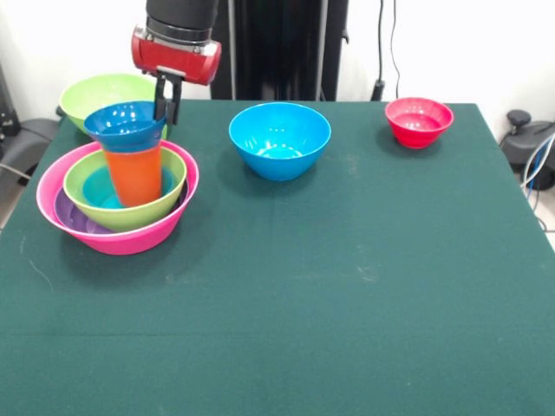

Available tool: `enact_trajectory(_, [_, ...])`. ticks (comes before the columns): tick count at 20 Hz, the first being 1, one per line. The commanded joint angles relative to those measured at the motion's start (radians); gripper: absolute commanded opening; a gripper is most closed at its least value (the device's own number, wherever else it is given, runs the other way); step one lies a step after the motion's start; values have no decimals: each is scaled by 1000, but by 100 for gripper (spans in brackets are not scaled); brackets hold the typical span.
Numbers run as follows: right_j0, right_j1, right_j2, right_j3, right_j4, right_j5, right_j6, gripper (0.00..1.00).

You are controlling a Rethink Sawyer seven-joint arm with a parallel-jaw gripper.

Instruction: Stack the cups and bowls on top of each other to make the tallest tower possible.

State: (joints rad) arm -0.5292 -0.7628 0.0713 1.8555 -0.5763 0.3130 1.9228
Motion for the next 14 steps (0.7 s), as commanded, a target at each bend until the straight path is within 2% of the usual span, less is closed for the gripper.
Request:
enact_trajectory(1, [5, 40, 154, 27, -22, 79, -100, 0])
enact_trajectory(14, [-4, 32, 166, 24, -41, 87, -101, 0])
